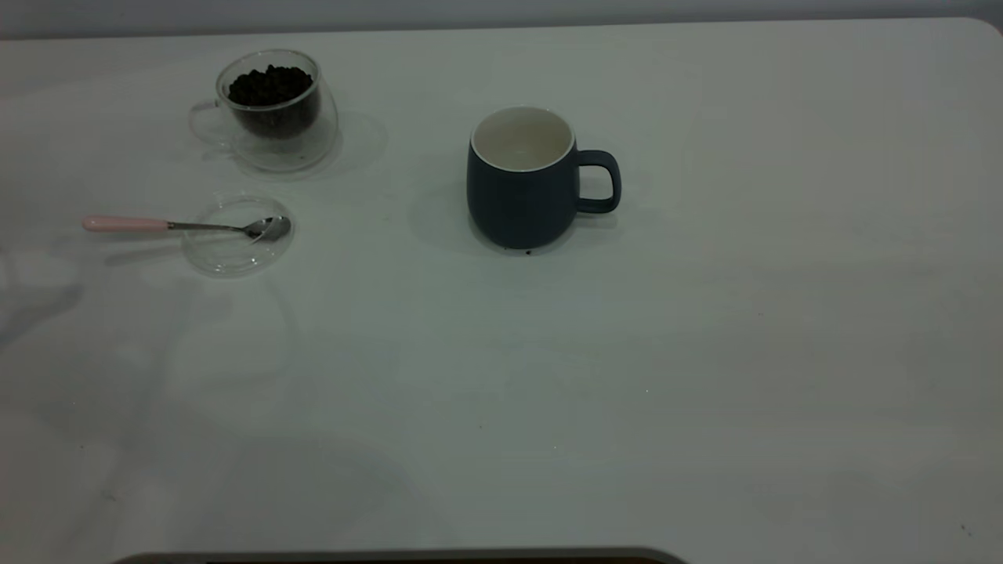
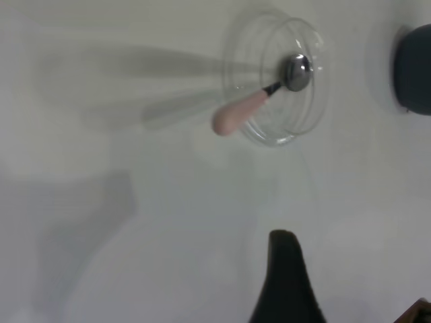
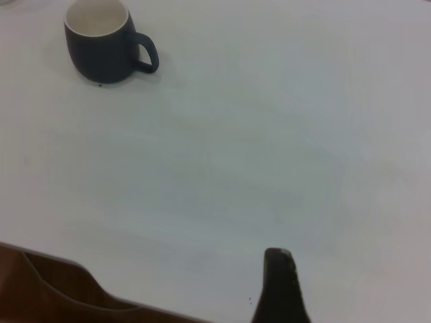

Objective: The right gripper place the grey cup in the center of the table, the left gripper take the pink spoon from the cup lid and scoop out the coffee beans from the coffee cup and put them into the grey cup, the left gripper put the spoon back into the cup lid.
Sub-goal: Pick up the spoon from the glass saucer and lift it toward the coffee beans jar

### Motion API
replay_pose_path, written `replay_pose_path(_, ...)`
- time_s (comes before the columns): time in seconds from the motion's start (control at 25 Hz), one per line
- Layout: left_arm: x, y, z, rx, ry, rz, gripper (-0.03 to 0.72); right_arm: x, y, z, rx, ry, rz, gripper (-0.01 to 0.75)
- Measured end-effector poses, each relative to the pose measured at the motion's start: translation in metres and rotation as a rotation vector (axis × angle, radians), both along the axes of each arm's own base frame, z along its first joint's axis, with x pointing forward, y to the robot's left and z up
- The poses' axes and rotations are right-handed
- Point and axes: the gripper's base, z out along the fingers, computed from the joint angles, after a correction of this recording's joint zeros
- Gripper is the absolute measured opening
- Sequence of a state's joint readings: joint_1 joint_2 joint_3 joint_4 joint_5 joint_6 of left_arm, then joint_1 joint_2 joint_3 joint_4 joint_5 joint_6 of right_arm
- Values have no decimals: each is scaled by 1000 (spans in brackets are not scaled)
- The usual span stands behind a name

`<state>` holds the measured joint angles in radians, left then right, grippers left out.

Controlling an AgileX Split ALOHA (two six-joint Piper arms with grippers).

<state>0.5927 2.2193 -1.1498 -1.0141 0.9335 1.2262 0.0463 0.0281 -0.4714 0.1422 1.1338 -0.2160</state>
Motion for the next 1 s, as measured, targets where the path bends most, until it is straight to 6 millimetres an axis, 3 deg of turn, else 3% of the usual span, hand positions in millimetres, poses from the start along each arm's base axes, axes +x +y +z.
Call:
replay_pose_path(0.48, 22, 12, -54, -29, 41, -20, 596, 0, 0, 0, 0, 0, 0, 591)
replay_pose_path(1.0, 48, -28, -78, -75, 45, -72, 596, 0, 0, 0, 0, 0, 0, 591)
